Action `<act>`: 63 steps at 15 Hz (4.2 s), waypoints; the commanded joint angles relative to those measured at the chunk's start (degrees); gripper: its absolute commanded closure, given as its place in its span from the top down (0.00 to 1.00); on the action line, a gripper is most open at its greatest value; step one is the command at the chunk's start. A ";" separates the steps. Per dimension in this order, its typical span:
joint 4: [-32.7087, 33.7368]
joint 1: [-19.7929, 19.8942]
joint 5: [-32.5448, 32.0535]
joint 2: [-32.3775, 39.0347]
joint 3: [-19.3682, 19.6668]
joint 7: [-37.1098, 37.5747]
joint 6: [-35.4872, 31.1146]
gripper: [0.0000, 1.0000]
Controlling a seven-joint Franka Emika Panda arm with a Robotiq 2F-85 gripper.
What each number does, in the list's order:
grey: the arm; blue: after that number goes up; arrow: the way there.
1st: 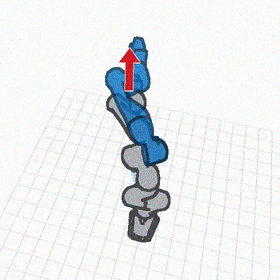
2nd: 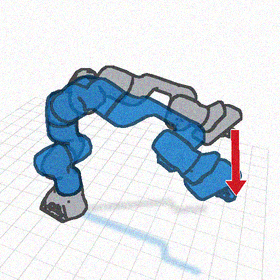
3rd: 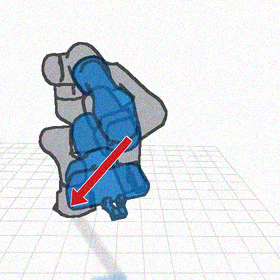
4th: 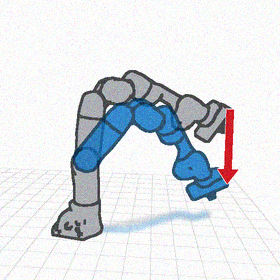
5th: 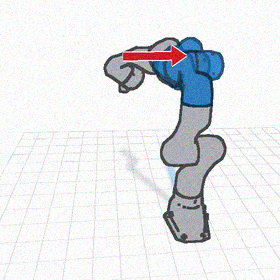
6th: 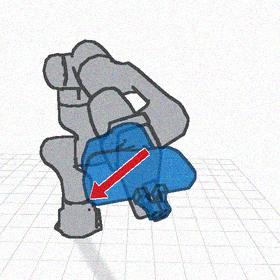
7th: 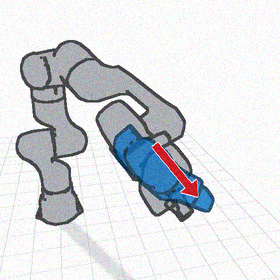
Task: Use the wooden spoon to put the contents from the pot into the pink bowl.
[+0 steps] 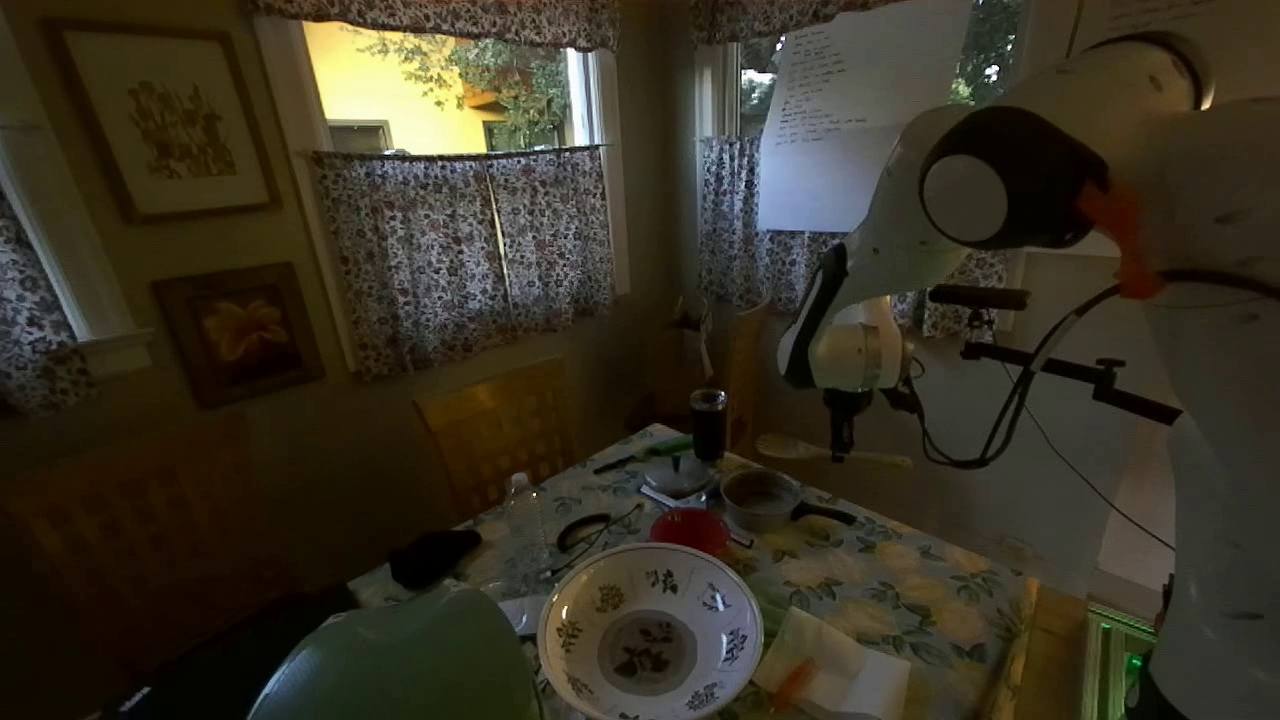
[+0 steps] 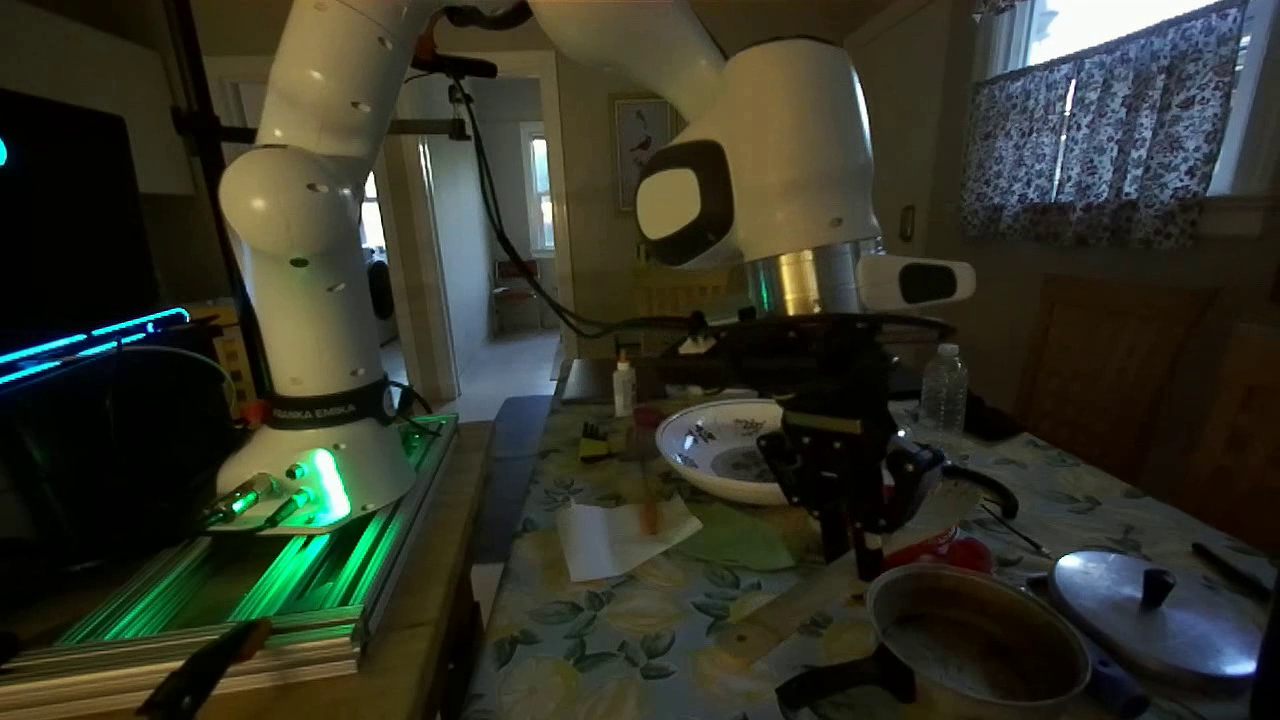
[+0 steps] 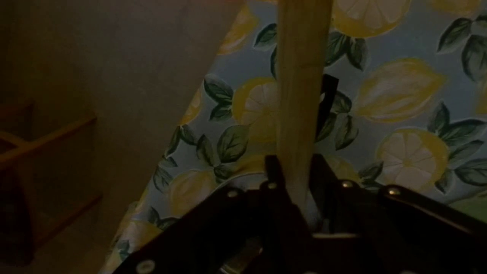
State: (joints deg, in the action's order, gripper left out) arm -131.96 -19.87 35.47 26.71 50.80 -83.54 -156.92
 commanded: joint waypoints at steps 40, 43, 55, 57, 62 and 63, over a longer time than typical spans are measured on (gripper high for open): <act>22.55 28.44 -104.41 12.46 -27.16 63.34 7.37 0.06; 22.61 30.09 -107.56 12.53 -29.69 64.08 8.68 0.06; 25.57 36.67 -107.15 15.62 -37.60 61.57 7.37 0.06; 25.99 37.58 -106.56 16.49 -38.47 60.70 7.35 0.06; 26.77 39.19 -104.71 17.56 -40.60 59.73 6.33 0.06; 26.84 39.31 -104.31 17.62 -40.85 59.55 6.10 0.06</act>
State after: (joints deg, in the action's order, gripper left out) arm -106.88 17.87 -71.06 42.70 11.41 -21.65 -149.63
